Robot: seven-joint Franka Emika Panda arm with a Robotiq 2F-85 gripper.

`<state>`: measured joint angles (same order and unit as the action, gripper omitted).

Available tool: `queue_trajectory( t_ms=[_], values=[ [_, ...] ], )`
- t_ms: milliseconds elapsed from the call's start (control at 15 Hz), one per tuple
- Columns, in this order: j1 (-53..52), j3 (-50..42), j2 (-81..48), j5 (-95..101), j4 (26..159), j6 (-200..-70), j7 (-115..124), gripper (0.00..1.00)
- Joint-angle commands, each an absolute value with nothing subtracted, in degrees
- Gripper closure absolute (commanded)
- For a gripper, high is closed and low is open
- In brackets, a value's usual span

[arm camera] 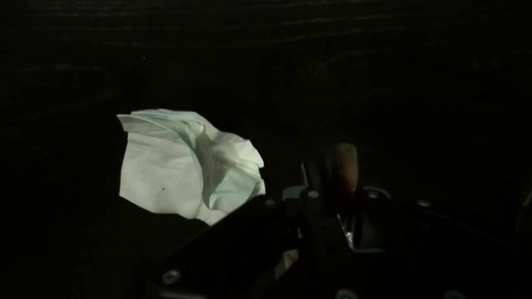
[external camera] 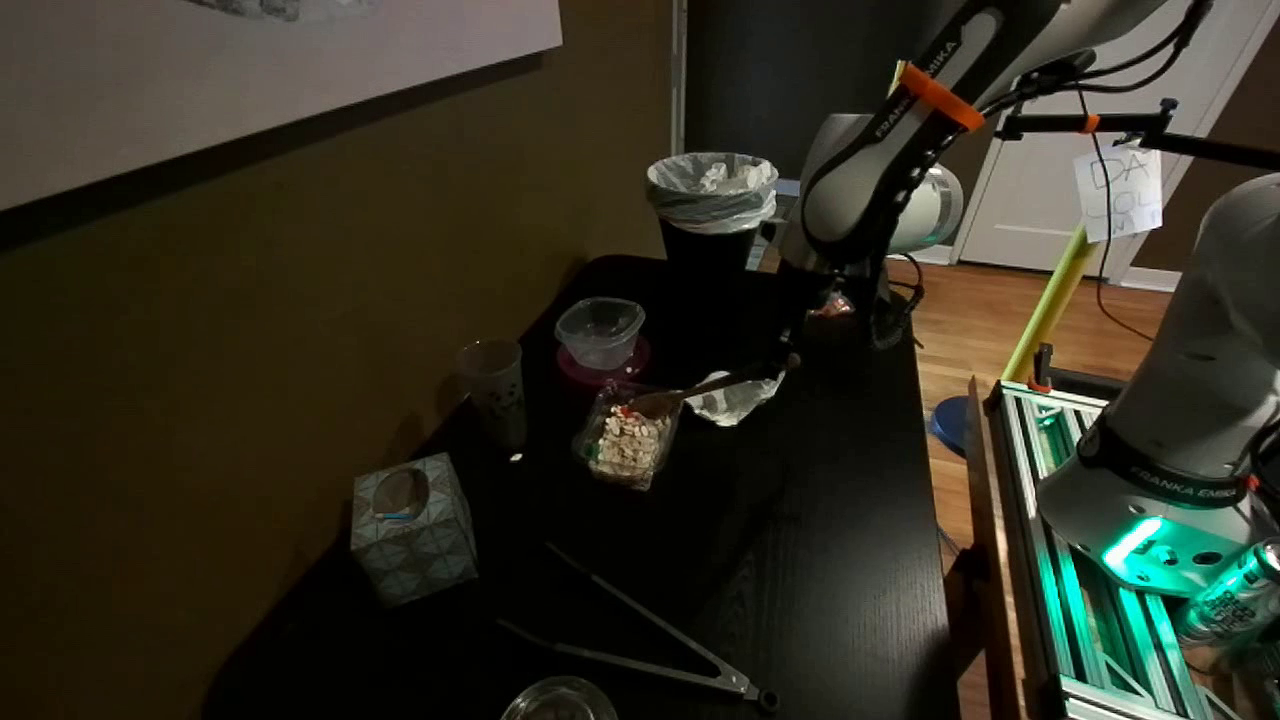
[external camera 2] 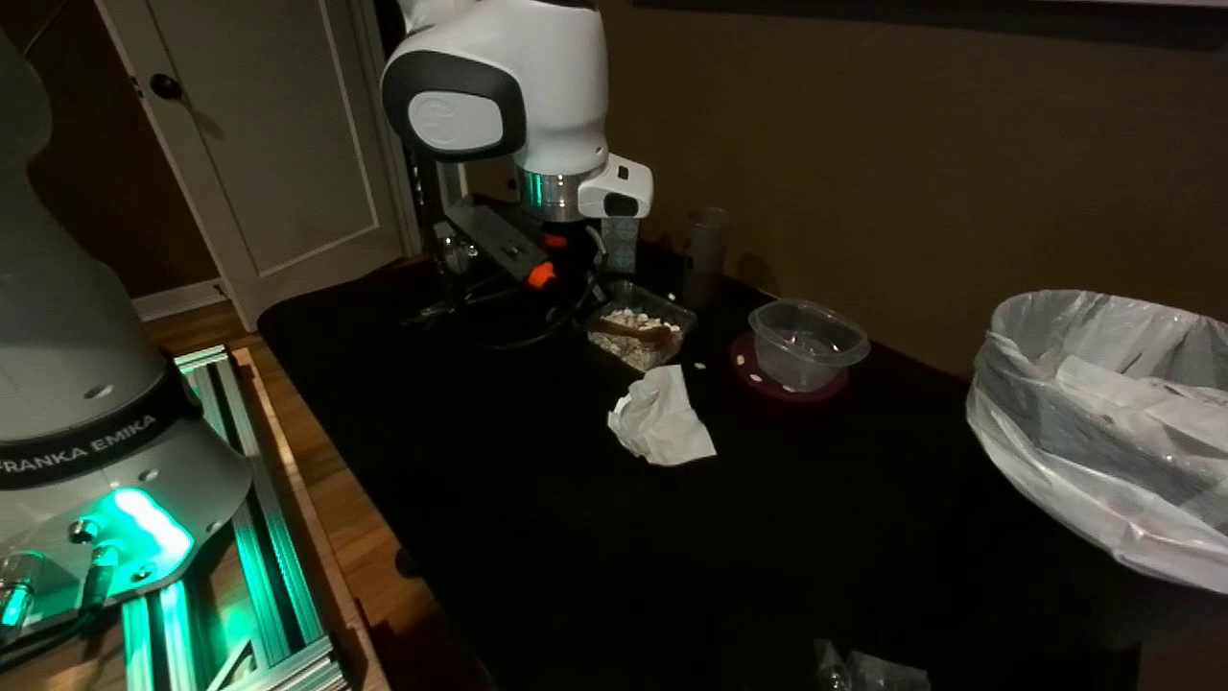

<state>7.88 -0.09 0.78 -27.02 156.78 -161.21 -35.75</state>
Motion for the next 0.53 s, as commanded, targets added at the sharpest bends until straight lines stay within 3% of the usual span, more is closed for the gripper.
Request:
queue_trajectory(
  t_ms=[0, 267, 467],
  values=[
    [8.0, -3.0, 3.0, -13.1, 156.4, -153.7, -26.3, 0.97],
    [7.6, -4.5, 5.0, -5.3, 154.0, -145.2, -23.6, 0.97],
    [6.0, -5.3, 5.7, -11.6, 152.8, -143.3, -28.0, 0.97]
  ],
)
